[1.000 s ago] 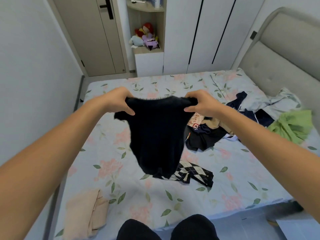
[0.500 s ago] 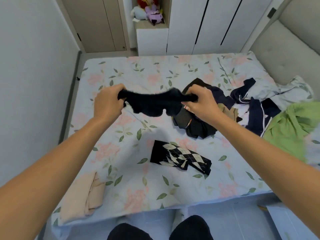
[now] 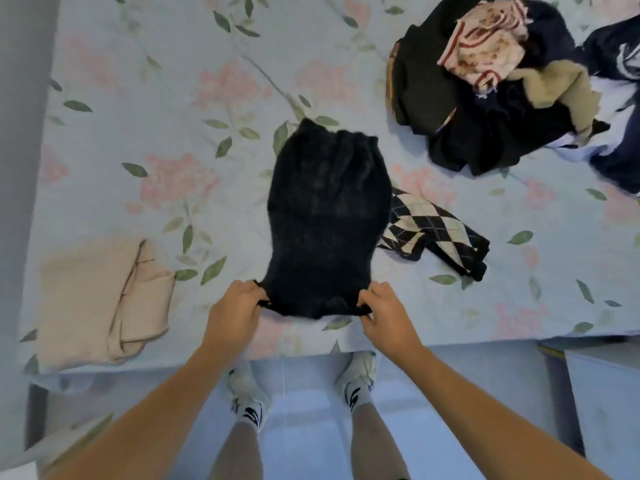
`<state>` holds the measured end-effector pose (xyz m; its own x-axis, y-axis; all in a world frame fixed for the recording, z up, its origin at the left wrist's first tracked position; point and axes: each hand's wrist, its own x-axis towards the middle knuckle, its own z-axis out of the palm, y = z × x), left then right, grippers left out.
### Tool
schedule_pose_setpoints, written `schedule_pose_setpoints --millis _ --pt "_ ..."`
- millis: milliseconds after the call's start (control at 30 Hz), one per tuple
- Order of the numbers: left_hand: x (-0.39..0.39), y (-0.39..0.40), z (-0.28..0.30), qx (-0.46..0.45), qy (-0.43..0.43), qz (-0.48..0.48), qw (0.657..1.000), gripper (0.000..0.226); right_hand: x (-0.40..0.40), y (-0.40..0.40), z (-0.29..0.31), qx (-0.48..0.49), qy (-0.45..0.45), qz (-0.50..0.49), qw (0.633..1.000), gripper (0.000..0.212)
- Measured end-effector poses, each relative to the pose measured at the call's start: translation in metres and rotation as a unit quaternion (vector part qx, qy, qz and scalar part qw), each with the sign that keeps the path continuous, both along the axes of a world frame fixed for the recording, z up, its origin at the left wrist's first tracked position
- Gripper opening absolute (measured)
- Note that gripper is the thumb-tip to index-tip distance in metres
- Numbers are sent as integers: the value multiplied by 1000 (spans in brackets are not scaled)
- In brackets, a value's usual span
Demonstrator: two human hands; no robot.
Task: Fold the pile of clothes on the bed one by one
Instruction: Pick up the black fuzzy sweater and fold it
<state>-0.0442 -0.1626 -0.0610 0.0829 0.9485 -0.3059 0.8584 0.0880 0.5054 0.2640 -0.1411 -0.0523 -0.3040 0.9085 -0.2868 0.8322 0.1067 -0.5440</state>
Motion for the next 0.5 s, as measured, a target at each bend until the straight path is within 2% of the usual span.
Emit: schedule_pose_setpoints --millis 100,200,400,500 --pt "-1 -30 -39 -32 10 -3 999 26 -4 -25 -40 -21 -29 24 999 28" --pt "-2 -38 -49 -28 13 0 1000 22 -5 -30 -52 -34 -32 33 998 23" --pt "11 -21 -37 3 26 -6 1000 33 3 4 -38 -118 -3 69 991 19" --pt "37 -7 -22 8 2 2 1000 27 -1 29 -19 -71 10 34 997 12"
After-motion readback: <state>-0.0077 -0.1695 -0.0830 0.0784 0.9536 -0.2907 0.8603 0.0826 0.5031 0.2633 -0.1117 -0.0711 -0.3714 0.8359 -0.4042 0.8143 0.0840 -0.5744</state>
